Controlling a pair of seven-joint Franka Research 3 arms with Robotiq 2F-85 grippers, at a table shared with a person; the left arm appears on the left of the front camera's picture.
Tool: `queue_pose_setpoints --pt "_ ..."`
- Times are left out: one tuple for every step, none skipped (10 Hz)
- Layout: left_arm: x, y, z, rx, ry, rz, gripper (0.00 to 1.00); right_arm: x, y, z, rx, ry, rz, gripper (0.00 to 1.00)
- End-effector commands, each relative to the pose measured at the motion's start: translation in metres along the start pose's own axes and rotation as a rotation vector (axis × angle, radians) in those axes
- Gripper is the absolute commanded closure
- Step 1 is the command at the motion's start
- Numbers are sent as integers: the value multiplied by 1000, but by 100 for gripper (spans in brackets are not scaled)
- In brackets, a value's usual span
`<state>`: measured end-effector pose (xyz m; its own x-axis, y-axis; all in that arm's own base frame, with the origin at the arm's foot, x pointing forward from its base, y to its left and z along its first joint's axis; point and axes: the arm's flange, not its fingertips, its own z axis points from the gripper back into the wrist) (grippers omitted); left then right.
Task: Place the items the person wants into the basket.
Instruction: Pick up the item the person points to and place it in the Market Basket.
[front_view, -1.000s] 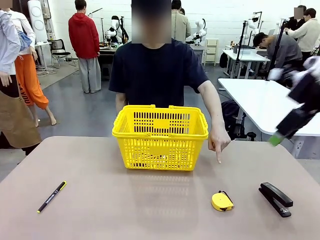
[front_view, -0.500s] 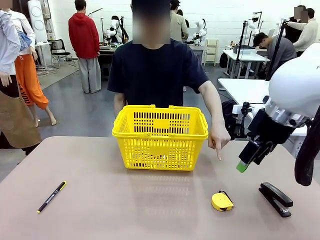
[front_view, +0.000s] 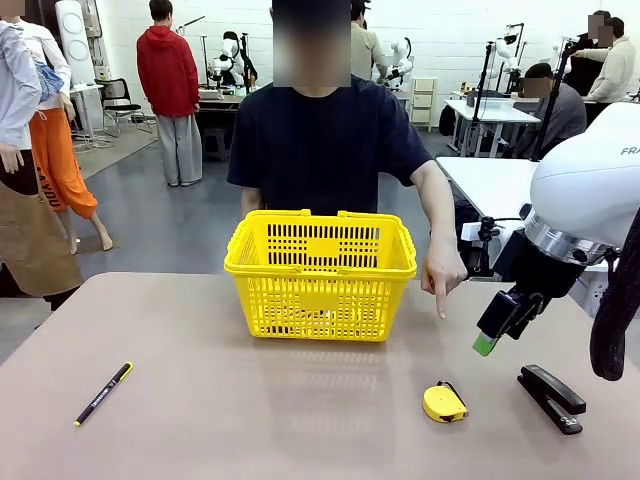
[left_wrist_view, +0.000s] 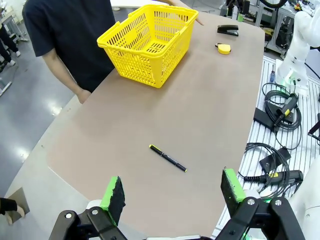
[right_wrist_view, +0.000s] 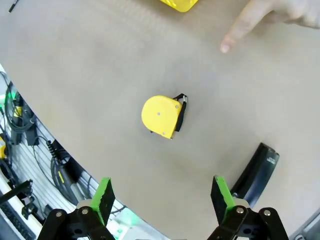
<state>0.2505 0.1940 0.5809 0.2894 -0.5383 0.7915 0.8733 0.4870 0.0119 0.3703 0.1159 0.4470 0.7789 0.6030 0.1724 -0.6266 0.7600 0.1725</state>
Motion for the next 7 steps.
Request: queue_pose_setpoints --pt "0 1 2 -2 -13 -24 0 1 3 0 -10 1 3 0" --pt "0 1 2 -2 -13 -24 0 1 3 0 -10 1 3 0" --pt "0 1 2 -2 -13 -24 0 1 3 0 -10 1 3 0" --pt "0 1 2 -2 -13 -24 0 1 3 0 2 -2 7 0" --pt "0 1 2 -2 -13 -24 0 0 8 -10 -41 -42 59 0" --pt "0 1 2 -2 -13 -24 0 2 20 -20 -80 -40 70 0" --pt "0 1 2 -2 -13 -24 0 8 31 -30 -110 -39 14 0"
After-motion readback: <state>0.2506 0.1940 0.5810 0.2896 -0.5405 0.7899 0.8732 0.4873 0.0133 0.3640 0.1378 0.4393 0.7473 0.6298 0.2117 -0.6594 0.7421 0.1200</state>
